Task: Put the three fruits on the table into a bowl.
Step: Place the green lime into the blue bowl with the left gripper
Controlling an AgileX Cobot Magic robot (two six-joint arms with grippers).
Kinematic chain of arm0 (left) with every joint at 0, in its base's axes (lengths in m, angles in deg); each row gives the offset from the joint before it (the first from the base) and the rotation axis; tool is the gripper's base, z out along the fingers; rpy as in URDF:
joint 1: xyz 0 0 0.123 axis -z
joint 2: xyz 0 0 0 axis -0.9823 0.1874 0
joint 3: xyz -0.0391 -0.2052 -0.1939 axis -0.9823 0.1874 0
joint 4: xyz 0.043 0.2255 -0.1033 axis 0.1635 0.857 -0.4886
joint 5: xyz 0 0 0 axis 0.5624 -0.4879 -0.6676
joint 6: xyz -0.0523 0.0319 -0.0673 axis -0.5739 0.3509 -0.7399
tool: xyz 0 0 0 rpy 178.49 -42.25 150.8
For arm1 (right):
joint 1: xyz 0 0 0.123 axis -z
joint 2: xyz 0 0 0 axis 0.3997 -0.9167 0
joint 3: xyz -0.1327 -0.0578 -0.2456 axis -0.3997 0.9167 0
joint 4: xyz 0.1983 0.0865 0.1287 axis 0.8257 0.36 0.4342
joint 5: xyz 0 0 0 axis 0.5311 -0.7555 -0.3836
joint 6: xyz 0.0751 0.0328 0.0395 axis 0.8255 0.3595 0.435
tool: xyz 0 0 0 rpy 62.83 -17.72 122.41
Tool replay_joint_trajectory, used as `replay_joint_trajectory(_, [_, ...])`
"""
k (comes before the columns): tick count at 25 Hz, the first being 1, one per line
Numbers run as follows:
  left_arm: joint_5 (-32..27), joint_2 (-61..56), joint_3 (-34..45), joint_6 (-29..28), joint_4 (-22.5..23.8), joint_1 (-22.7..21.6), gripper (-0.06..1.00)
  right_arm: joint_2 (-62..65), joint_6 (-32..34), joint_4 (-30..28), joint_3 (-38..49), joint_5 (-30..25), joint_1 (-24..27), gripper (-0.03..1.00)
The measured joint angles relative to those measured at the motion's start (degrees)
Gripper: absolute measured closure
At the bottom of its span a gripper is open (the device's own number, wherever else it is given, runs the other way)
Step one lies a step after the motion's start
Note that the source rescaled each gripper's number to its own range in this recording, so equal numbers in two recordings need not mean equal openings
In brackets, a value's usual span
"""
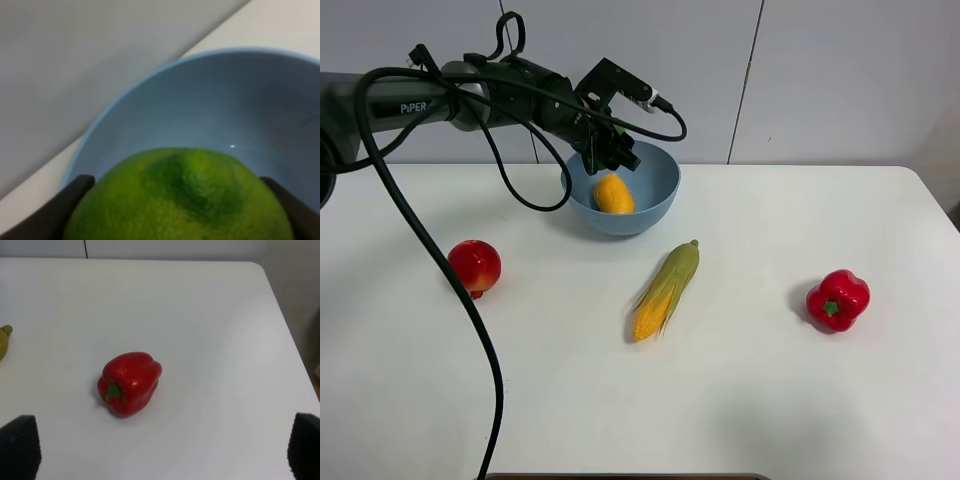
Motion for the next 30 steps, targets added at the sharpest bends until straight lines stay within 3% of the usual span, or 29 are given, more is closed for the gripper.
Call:
replay_joint_trajectory(14, [5.84,4.72,-0.01,0.16,-1.73,0.0,0.91,0.0,0.0,0.0,0.0,0.0,0.0,-0.03])
replay_joint_trajectory(30, [6.23,6.09,-0.06,1.21,-3.09,0.0,0.9,0.0,0.0,0.0,0.0,0.0,0.0,-0.03])
